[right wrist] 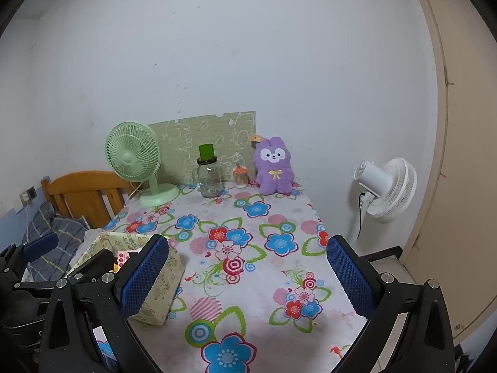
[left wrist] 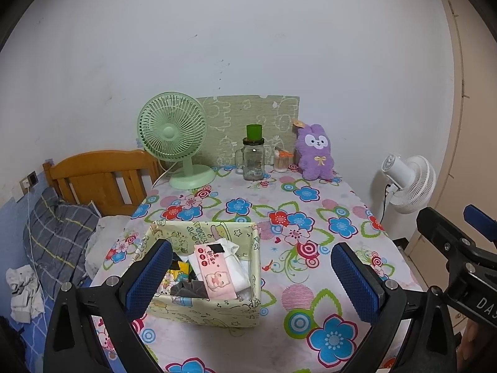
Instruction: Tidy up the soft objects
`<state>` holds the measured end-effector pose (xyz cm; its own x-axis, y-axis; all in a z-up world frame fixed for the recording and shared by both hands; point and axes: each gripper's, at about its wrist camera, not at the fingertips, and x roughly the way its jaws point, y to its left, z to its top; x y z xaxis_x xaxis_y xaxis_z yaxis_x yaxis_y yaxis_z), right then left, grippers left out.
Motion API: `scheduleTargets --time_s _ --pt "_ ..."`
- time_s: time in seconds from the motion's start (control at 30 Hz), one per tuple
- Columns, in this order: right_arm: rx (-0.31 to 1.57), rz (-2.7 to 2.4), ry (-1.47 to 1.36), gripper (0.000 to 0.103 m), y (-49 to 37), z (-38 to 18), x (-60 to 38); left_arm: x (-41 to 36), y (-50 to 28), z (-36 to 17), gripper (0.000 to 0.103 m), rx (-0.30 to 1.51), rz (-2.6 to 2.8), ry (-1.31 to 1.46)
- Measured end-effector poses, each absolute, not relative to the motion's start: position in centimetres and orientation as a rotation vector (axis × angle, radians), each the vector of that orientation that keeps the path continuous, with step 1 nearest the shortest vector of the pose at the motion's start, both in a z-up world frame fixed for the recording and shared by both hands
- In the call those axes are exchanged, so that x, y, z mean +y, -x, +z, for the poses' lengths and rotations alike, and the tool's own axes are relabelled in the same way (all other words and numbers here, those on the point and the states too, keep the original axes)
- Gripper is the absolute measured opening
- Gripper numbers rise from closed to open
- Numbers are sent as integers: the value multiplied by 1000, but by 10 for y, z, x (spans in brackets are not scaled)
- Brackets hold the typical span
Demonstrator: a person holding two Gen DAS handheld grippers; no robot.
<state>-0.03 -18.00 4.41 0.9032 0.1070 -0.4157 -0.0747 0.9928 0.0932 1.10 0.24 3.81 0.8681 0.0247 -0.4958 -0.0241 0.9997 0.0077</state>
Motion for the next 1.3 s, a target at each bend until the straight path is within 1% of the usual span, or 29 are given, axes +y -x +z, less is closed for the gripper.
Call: scheduleTargets --time_s 1.3 --pt "452 108 -46 103 -4 41 -171 12 -12 35 103 518 58 27"
